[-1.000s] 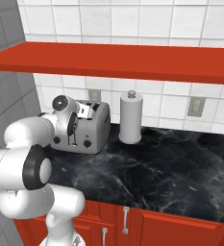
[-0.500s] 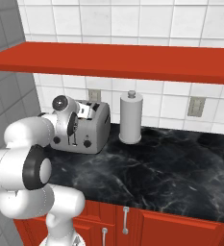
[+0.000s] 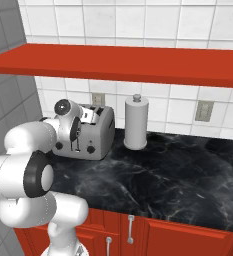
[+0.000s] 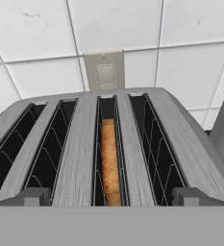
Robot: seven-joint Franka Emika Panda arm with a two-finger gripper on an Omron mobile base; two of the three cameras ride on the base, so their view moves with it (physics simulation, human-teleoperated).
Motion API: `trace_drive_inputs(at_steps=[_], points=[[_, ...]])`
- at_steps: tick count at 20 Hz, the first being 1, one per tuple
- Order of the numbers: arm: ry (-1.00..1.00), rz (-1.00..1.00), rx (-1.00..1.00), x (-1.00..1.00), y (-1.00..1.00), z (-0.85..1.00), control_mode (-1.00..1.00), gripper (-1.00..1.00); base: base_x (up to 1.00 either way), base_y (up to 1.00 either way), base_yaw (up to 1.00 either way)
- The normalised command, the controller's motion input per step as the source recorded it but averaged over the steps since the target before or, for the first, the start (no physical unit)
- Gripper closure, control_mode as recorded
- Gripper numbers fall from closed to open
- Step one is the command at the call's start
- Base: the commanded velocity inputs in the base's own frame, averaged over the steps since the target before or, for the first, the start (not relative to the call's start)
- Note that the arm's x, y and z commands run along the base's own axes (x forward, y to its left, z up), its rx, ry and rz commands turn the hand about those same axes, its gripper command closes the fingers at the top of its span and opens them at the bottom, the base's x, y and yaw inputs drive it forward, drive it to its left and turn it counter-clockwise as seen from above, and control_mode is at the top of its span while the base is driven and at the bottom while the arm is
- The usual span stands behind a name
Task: Start the toaster. Once the lever pops up, take the bread to the plate on the dining counter.
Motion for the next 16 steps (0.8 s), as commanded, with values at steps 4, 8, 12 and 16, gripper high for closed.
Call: trace_drive_inputs(at_steps=[4,8,12,16], points=[[0.0,0.0,0.0,0.0,0.0,0.0,-1.0,-1.0,0.0,0.0,0.0],[0.0,0.0,0.0,0.0,0.0,0.0,-1.0,-1.0,0.0,0.0,0.0],[0.0,0.0,0.0,0.0,0.0,0.0,-1.0,-1.0,0.0,0.0,0.0],[0.0,0.0,0.0,0.0,0.0,0.0,-1.0,-1.0,0.0,0.0,0.0]])
